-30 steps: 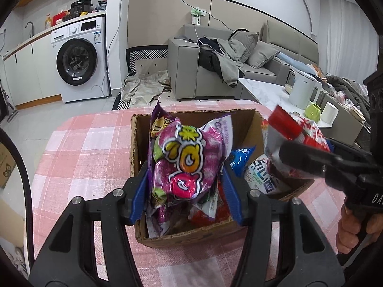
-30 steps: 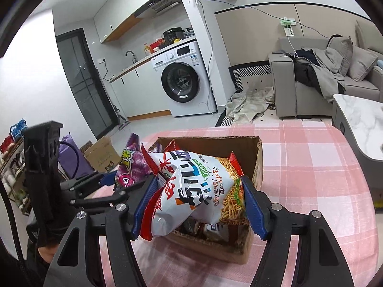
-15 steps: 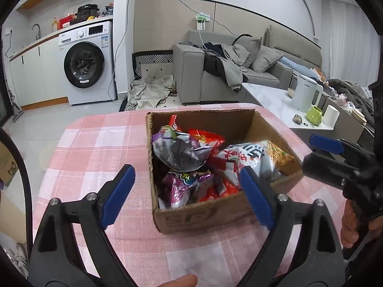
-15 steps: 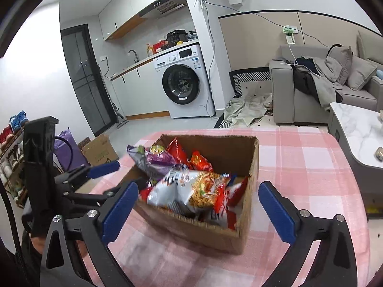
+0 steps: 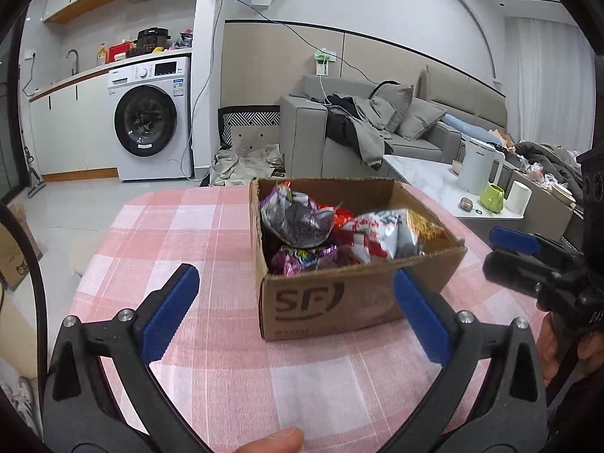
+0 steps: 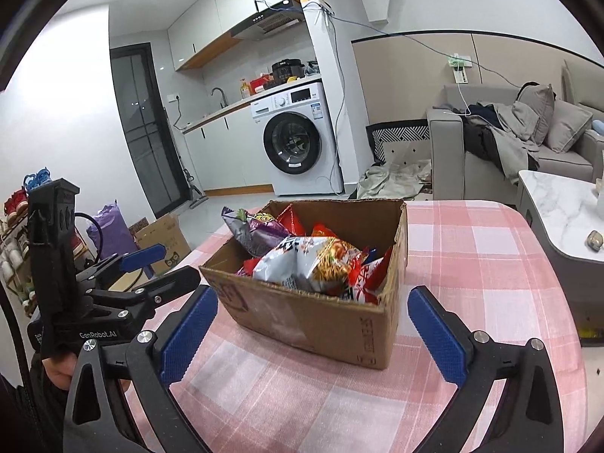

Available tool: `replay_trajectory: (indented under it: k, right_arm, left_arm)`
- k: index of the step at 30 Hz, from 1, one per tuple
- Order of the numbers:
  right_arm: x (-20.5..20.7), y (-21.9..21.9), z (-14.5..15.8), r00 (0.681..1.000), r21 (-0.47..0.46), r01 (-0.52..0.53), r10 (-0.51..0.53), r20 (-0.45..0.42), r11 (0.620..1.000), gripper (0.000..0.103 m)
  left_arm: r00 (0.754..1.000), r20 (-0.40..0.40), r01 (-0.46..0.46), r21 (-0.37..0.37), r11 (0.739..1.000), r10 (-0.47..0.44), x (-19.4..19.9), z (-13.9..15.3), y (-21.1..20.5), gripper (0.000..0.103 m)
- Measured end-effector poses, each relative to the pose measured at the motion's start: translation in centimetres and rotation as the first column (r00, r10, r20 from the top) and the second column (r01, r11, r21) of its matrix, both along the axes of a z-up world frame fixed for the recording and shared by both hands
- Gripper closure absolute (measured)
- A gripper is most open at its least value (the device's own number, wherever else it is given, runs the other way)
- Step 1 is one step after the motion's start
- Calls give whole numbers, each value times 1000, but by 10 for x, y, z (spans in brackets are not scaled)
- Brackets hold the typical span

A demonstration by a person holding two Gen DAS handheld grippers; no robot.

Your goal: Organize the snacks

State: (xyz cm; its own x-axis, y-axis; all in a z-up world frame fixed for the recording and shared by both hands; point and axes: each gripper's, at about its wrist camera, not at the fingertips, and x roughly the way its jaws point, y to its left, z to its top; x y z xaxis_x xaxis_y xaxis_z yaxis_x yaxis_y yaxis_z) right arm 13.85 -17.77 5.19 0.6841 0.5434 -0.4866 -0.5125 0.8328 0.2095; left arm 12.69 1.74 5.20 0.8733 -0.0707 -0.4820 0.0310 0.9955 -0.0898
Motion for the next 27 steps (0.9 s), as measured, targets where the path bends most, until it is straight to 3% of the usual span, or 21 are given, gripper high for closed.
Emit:
replay_trajectory:
  k: [12,27]
  right_arm:
    - [-28,-5,-24,998,-10,-1,1,58,1000,0]
    - [-37,-10,-33,991,-7,32,-31,129,999,0]
  left_arm:
    - [999,34,-39,17,999,38,-27,-24,1,1]
    - [997,33,-67,24,997,66,-25,-39,3,1]
